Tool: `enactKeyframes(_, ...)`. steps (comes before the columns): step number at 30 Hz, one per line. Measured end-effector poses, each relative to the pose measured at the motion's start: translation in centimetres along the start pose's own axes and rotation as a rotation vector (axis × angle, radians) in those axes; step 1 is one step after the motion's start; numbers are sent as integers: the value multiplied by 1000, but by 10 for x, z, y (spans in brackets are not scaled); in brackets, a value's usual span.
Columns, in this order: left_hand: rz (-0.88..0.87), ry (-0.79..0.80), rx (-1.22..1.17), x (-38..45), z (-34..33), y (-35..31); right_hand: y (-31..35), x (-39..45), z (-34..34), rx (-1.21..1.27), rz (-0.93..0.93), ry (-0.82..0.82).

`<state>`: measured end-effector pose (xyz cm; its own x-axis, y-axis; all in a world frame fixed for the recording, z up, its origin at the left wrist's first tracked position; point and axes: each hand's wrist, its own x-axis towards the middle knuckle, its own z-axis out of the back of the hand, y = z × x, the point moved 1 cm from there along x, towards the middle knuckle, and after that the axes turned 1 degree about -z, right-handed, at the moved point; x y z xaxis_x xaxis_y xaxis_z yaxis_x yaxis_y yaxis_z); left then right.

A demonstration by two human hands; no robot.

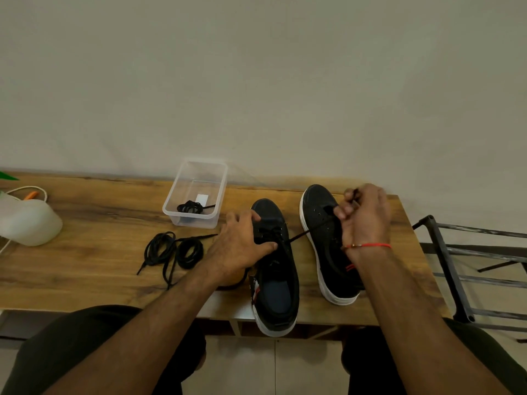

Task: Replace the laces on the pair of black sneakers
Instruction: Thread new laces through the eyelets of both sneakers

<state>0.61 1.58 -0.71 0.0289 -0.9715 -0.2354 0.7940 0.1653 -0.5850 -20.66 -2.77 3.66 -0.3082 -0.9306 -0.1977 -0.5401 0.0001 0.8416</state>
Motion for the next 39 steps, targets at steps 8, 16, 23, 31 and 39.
enactKeyframes(8,6,145,-80,3,2,1,-36,-19,7,-1712,196,929)
enactKeyframes(16,49,178,-135,3,5,-2,5,7,8,-724,45,18)
enactKeyframes(23,35,195,-124,3,4,0,1,-6,4,-1205,372,424)
enactKeyframes(31,22,210,-119,4,7,2,-47,-13,5,-1712,185,873)
enactKeyframes(39,42,226,-111,5,5,4,20,5,9,-957,371,-93)
